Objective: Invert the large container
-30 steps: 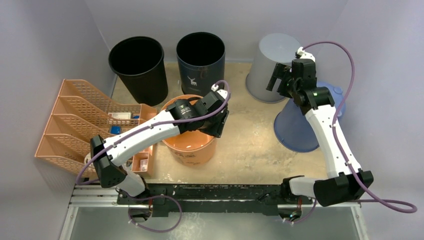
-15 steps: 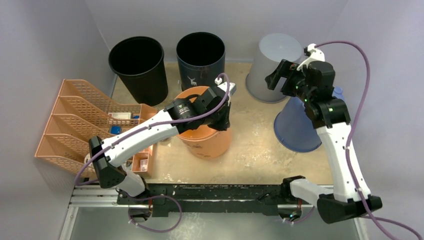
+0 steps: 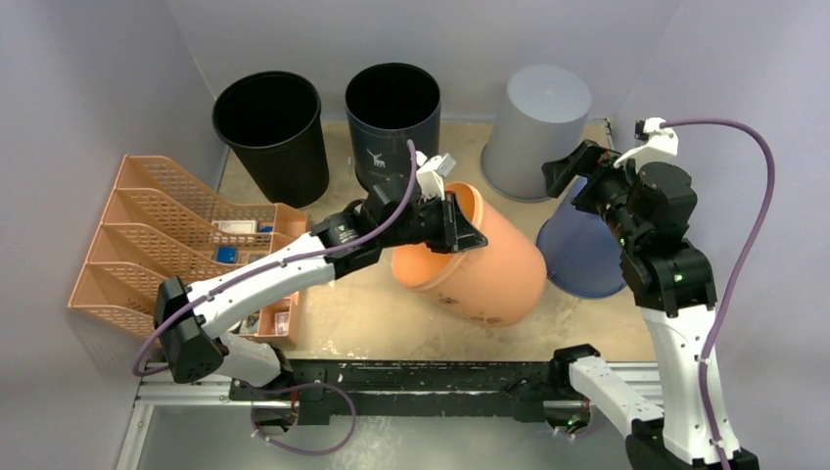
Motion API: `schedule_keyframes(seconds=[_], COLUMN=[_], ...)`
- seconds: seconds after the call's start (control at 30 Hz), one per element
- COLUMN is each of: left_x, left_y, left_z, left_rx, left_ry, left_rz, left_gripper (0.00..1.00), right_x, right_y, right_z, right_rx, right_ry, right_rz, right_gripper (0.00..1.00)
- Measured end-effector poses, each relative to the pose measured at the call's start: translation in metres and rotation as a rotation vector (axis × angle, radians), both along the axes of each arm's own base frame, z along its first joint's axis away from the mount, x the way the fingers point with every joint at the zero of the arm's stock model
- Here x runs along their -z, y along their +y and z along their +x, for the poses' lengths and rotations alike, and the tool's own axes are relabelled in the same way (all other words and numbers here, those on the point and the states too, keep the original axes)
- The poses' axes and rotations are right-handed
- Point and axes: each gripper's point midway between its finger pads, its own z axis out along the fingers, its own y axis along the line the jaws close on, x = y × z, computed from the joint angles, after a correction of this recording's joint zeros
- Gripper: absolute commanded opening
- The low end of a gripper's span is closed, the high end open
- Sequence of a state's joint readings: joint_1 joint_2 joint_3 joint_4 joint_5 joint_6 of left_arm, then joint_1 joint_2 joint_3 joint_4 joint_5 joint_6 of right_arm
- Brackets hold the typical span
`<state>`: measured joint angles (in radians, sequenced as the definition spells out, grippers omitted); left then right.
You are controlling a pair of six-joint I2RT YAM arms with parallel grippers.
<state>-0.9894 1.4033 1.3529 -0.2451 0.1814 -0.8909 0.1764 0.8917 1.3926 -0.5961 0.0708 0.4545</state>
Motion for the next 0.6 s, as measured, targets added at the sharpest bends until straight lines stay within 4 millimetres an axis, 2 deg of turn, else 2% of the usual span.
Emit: schedule_keyframes(seconds=[0.07,0.17,0.27,0.33,0.47,0.6], left_x=[0.016,0.019,0.025,0.031,0.041,0.079], left_y=[-0.001,0.002,0.02,0.036,0.058,0.077], left_z=[0.001,0.01,0.026,0.037,0.058,0.065], left_rx=[0.003,-0.008,-0.053,-0.088,-0.14,-0.17], left_ry=[0.052,0.075,0.099,0.111,0.105,0.108], left_rz=[-0.018,-0.082,-0.127,-0.132,-0.096,0.061], left_gripper=[0.0,0.0,0.0,0.07,0.31,0.4], right_x=[0.005,0.009,0.018,0.03,0.066,0.094], right_y=[-0.003,-0.006,-0.007,-0.006,-0.004,-0.003], right_z=[-0.001,0.002,0.007,0.012,0.016,0.02], right_rx=[0.018,0.04,0.047,0.048,0.043,0.039], right_ry=[0.011,0.027,0.054,0.086,0.169,0.24], right_rz=[-0.001,-0.007,-0.014,-0.021,-0.034,-0.05], right_gripper=[1.0,1.0,1.0,1.0,1.0,1.0])
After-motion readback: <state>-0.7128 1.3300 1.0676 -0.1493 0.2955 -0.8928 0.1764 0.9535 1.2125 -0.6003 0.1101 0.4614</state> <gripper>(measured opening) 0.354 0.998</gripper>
